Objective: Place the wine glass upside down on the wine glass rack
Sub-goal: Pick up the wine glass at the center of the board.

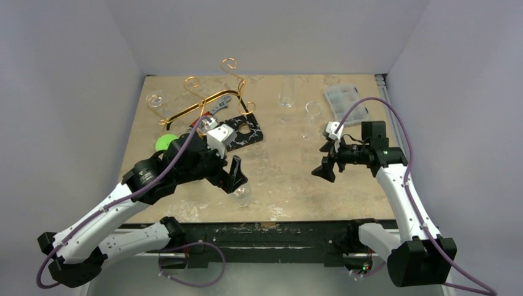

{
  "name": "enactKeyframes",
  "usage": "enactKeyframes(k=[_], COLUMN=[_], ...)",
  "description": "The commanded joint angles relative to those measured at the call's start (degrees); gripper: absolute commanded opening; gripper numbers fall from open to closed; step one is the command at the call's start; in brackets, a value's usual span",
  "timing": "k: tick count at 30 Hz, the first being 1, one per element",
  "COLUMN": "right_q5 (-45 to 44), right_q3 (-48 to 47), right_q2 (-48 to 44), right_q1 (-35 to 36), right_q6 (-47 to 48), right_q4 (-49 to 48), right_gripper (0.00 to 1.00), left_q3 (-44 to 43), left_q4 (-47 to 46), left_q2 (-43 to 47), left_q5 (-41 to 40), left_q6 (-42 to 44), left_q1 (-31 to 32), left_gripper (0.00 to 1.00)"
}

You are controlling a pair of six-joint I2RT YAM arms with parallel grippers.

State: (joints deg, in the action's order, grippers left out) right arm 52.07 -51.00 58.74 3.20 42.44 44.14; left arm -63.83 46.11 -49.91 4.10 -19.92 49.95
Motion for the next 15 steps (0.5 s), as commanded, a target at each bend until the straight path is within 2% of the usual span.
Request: enactKeyframes(k=[1,15], right_q5=[1.8,1.7], right_q3=[0.3,0.5], right_q2=[-0.8,-0.8], right_q1=[-0.4,-0.6], right_q6=[-0.3,-0.2], right_q4=[-1.6,-1.4], right_gripper=[0.95,0.95], left_q3=[1.1,-3.0], left_q4=[-1.3,0.7], left_q2=[-0.3,-4.8], left_q5=[-1.8,-3.8], left_q6=[1.4,2.8], left_q1=[0.2,0.2], left_gripper=[0.9,0.89])
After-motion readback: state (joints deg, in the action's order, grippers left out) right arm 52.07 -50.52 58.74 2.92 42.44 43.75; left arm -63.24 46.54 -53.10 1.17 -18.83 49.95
